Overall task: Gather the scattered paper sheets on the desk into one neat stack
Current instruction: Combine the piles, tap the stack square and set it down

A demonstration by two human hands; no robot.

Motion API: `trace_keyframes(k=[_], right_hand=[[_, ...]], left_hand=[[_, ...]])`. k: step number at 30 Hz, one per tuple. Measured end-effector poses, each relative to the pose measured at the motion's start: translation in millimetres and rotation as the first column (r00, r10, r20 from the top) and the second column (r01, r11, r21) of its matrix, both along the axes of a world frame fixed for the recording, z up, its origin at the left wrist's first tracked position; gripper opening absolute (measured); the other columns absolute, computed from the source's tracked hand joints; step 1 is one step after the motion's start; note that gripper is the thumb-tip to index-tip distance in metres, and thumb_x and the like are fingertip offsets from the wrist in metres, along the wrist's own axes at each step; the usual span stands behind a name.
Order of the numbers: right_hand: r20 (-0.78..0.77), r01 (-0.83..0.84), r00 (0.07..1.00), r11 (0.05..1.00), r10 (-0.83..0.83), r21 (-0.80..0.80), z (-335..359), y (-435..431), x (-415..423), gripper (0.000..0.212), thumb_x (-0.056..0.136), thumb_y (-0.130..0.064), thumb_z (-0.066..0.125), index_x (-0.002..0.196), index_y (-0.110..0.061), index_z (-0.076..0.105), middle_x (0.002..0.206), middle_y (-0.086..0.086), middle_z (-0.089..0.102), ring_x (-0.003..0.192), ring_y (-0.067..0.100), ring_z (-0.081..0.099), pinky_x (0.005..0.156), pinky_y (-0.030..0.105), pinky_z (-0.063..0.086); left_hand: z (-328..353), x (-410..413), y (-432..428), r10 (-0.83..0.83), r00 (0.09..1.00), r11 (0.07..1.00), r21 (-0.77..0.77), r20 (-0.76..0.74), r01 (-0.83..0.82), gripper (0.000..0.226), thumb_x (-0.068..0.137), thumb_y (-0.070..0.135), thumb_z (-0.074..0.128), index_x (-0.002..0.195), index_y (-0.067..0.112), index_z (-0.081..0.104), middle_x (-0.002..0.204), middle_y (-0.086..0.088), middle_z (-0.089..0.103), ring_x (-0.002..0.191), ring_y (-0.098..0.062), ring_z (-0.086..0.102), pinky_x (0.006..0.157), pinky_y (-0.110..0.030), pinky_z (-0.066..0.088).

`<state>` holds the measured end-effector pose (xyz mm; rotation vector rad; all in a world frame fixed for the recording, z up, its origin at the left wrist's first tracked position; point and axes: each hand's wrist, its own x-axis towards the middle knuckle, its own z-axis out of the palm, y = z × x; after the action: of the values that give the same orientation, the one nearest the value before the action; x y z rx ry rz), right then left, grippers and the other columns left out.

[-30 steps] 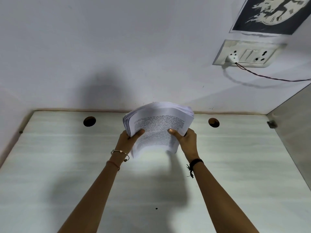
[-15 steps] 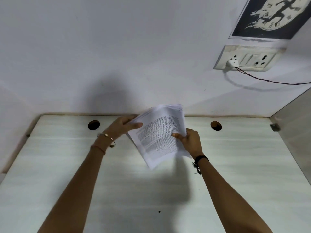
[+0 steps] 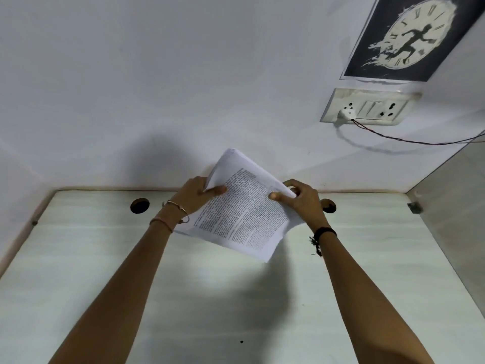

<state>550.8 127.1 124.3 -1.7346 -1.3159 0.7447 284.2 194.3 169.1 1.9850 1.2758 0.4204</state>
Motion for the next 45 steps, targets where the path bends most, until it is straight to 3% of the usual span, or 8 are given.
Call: trace_keyframes(k=[7,16,21,25,29,33,38,45], right_hand=[[-0.611,-0.105,0.791,0.981,-0.019,-0.166,-42,-42,36,0.081,0.059,-0.059,0.081,0.123,-0.015,0.061,0.118,0.003,0.069,0.109,0.021,0.065,0.086,0.028,0.056],[-0.565,0.182,0.807,0.983,-0.173,-0.041,-50,-44,-12,0.016,0.08,-0.011,0.074,0.095,-0.014,0.07,0.093,0.004,0.075,0.083,0.017,0.072,0.073,0.033,0.056],[-0.548,0.255,0.805,0.967,-0.227,-0.025,-61,-43,-19,0.013,0.076,-0.013,0.079,0.084,-0.019,0.07,0.084,-0.002,0.073,0.078,0.014,0.069,0.071,0.031,0.058],[-0.518,0.145,0.819,0.962,-0.248,-0.231,-106,-69,-20,0.04,0.061,-0.032,0.087,0.095,-0.021,0.069,0.097,-0.004,0.073,0.087,0.013,0.068,0.076,0.025,0.053],[-0.543,0.094,0.808,0.96,-0.228,-0.264,-128,-85,-18,0.047,0.072,-0.012,0.082,0.115,-0.021,0.065,0.114,-0.008,0.069,0.101,0.002,0.065,0.079,0.013,0.052],[-0.565,0.063,0.809,0.98,-0.159,-0.186,-111,-70,-18,0.033,0.076,-0.005,0.077,0.102,-0.023,0.071,0.106,-0.006,0.073,0.101,0.011,0.067,0.088,0.023,0.052],[-0.531,0.079,0.827,0.974,-0.183,-0.213,-128,-66,-17,0.037,0.074,-0.007,0.08,0.102,-0.027,0.067,0.105,-0.01,0.071,0.097,0.006,0.067,0.079,0.013,0.052],[-0.349,0.138,0.902,0.935,-0.255,-0.326,-146,-65,-12,0.045,0.06,-0.036,0.088,0.074,-0.003,0.061,0.07,0.026,0.057,0.067,0.012,0.048,0.06,0.036,0.043]], left_hand=[[-27,-32,-12,0.137,0.922,0.969,-0.244,0.361,-0.048,0.068,0.046,0.08,0.064,0.087,0.025,0.064,0.071,0.006,0.072,0.063,-0.008,0.068,0.059,-0.021,0.055],[-74,-7,-38,0.445,0.802,0.882,-0.351,0.399,-0.316,0.011,0.088,0.032,0.058,0.085,0.021,0.06,0.087,-0.013,0.063,0.086,-0.028,0.058,0.077,-0.037,0.046],[-91,-8,-45,0.496,0.771,0.853,-0.39,0.4,-0.346,0.035,0.061,0.06,0.063,0.075,0.027,0.058,0.085,-0.012,0.057,0.081,-0.02,0.052,0.071,-0.035,0.041],[-126,-16,-64,0.52,0.819,0.815,-0.427,0.242,-0.392,0.063,0.064,0.039,0.081,0.111,0.001,0.062,0.103,-0.008,0.063,0.091,-0.017,0.056,0.062,-0.013,0.048],[-146,-24,-77,0.457,0.86,0.84,-0.426,0.225,-0.335,0.122,0.027,0.089,0.06,0.111,0.001,0.06,0.107,-0.011,0.064,0.096,-0.027,0.061,0.086,-0.035,0.05],[-138,-21,-67,0.553,0.804,0.77,-0.503,0.218,-0.393,0.087,0.061,0.043,0.081,0.131,0.004,0.045,0.124,-0.015,0.056,0.119,-0.029,0.053,0.096,-0.034,0.042],[-141,-27,-66,0.54,0.822,0.765,-0.512,0.181,-0.391,0.146,0.007,0.084,0.064,0.13,0.006,0.046,0.114,-0.003,0.052,0.109,-0.021,0.053,0.09,-0.03,0.042],[-144,-44,-61,0.467,0.835,0.8,-0.541,0.291,-0.259,0.044,0.068,0.025,0.081,0.106,0.02,0.059,0.102,0.002,0.067,0.094,-0.012,0.061,0.078,-0.014,0.051]])
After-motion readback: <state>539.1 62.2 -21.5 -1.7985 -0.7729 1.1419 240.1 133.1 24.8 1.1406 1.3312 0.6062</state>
